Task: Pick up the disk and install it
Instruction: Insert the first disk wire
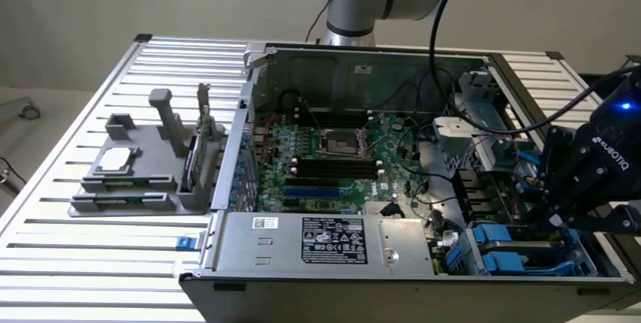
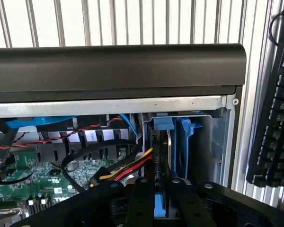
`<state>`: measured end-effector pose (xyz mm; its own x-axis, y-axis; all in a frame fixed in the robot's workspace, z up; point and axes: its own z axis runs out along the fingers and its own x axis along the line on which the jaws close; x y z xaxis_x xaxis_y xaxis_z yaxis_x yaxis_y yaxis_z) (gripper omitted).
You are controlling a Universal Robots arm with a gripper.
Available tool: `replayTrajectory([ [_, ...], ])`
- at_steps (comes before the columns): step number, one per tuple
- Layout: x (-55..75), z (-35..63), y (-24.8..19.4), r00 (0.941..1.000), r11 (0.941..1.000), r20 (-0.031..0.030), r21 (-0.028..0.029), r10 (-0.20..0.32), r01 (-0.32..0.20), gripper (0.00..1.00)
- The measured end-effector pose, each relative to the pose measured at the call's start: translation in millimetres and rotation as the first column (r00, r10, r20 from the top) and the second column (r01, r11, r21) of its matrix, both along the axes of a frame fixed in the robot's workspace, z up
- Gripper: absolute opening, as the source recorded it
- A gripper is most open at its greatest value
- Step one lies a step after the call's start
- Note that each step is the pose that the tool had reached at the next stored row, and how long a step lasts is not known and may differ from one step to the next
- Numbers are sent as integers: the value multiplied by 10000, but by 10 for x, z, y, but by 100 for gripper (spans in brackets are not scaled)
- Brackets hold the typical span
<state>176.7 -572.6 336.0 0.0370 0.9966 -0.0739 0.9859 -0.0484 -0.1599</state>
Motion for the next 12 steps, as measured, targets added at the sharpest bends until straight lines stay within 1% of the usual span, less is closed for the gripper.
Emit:
replayTrajectory([
  [4, 15, 0, 0, 10000, 10000, -72, -1, -3, 3, 16],
  [10, 33, 1, 0, 9997, 10000, -236, -1, -13, 13, 16],
  [12, 43, 1, 0, 9996, 10000, -272, 0, -15, 15, 16],
])
